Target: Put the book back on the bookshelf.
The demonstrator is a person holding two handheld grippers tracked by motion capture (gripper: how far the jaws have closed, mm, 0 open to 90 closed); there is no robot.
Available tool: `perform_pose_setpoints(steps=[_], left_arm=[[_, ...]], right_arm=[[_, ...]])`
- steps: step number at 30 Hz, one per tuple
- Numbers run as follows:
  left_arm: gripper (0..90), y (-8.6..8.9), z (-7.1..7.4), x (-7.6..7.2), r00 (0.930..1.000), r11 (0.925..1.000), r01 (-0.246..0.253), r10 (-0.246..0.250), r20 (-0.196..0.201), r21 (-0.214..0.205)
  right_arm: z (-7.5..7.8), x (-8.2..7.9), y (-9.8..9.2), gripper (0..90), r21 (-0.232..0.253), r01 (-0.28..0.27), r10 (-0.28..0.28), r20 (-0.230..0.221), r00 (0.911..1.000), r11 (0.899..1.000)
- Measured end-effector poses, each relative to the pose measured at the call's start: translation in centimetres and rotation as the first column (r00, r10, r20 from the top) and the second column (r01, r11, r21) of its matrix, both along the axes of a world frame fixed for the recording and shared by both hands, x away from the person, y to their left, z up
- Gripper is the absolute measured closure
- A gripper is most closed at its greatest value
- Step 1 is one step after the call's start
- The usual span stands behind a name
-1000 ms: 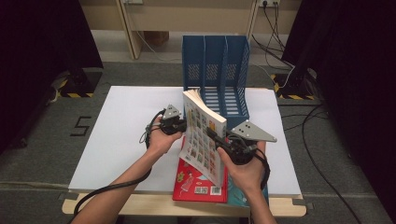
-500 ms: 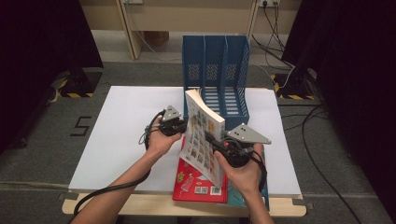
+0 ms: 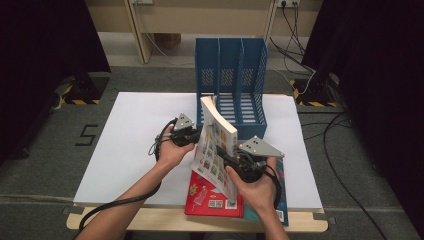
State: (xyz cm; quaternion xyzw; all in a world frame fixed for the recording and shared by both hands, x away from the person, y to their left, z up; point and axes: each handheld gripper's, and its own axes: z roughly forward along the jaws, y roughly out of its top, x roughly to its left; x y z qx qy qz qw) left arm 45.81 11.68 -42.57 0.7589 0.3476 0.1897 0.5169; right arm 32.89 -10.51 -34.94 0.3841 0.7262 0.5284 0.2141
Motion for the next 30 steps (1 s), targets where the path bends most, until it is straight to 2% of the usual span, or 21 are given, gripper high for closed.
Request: perform_pose_setpoints(steps=[5, 7, 9, 12, 18, 24, 30], left_arm=[[89.9, -0.1, -0.1, 0.0, 1.0000, 1.0000, 0.003, -0.003, -0.001, 0.008], [89.9, -0.2, -0.2, 0.0, 1.0000, 1.0000, -0.001, 0.001, -0.001, 0.007], [89.9, -0.1, -0.3, 0.0, 1.0000, 0.9999, -0.003, 0.003, -0.004, 0.015], [89.9, -0.1, -0.4, -0.1, 1.0000, 0.9999, -0.005, 0.005, -0.007, 0.014], [88.8, 0.2, -0.3, -0.1, 0.9999, 0.9999, -0.011, 0.011, 0.002, 0.005], [83.6, 1.2, 0.2, -0.7, 0.9992, 0.9994, -0.034, 0.034, 0.022, 0.005], [77.9, 2.8, 0.2, -1.4, 0.9971, 0.9977, -0.067, 0.066, 0.037, 0.010]], right_arm=[[-0.3, 0.2, -0.1, 66.7, -0.008, 0.017, -0.017, -0.018, 0.9997, 1.000], [-0.3, 0.2, -0.3, 71.6, 0.003, 0.034, -0.034, -0.032, 0.9989, 0.999], [-0.3, 0.2, -0.4, 72.7, 0.001, 0.043, -0.043, -0.036, 0.9984, 0.999], [-0.3, 0.2, -0.6, 74.0, 0.033, 0.051, -0.049, -0.056, 0.9972, 0.998], [-0.4, 0.3, -1.0, 74.6, 0.079, 0.085, -0.080, -0.063, 0.9948, 0.993], [-0.5, 0.4, -1.3, 74.7, 0.118, 0.102, -0.095, -0.065, 0.9933, 0.988], [-0.3, 0.5, -1.3, 74.8, 0.123, 0.103, -0.097, -0.052, 0.9939, 0.987]])
